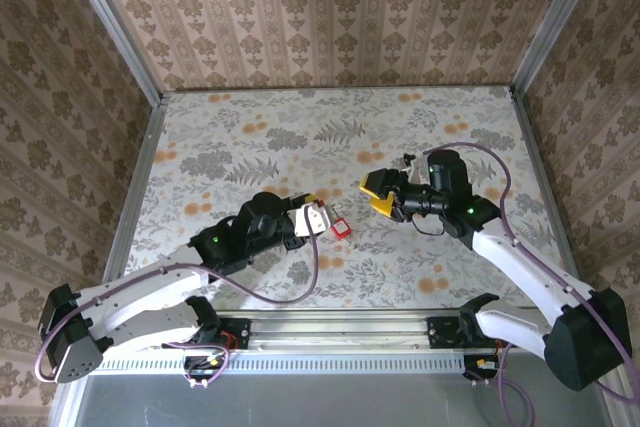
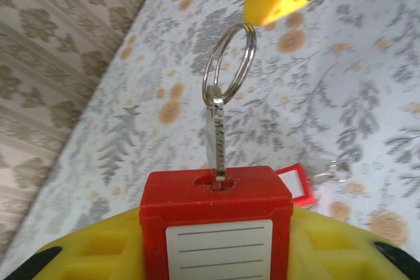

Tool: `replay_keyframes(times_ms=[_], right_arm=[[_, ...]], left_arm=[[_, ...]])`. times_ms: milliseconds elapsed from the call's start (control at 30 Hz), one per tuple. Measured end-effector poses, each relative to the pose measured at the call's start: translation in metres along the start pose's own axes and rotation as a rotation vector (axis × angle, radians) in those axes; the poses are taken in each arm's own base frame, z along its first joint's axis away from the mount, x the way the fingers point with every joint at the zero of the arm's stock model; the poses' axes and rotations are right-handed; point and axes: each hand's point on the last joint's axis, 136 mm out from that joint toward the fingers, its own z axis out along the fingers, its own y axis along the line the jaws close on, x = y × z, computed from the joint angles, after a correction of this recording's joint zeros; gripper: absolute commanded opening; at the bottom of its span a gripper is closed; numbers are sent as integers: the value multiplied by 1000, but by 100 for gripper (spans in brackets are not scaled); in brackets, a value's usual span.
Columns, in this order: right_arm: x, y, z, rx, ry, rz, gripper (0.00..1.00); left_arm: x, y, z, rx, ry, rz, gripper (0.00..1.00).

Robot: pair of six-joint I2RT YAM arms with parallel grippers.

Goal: Unlock with the key

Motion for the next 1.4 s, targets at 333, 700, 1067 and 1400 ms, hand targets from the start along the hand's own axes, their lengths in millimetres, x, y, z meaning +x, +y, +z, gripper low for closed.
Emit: replay_keyframes(times_ms=[333,700,1067,1400], right_arm=[[48,-22,23,8,78,-242,60],[45,12,30,-82,-25,-440,62],[45,15,25,-79,-55,-485,63],[57,23,14,-143,-43,-517,65]], left_arm=[[-20,-11,-7,154,-80,-184,0],[-31,-19,-3,231,-101,-259,0],[-32,-18,-2,249,-103,-289,0],[-30,-23,1,281,-99,-296,0]])
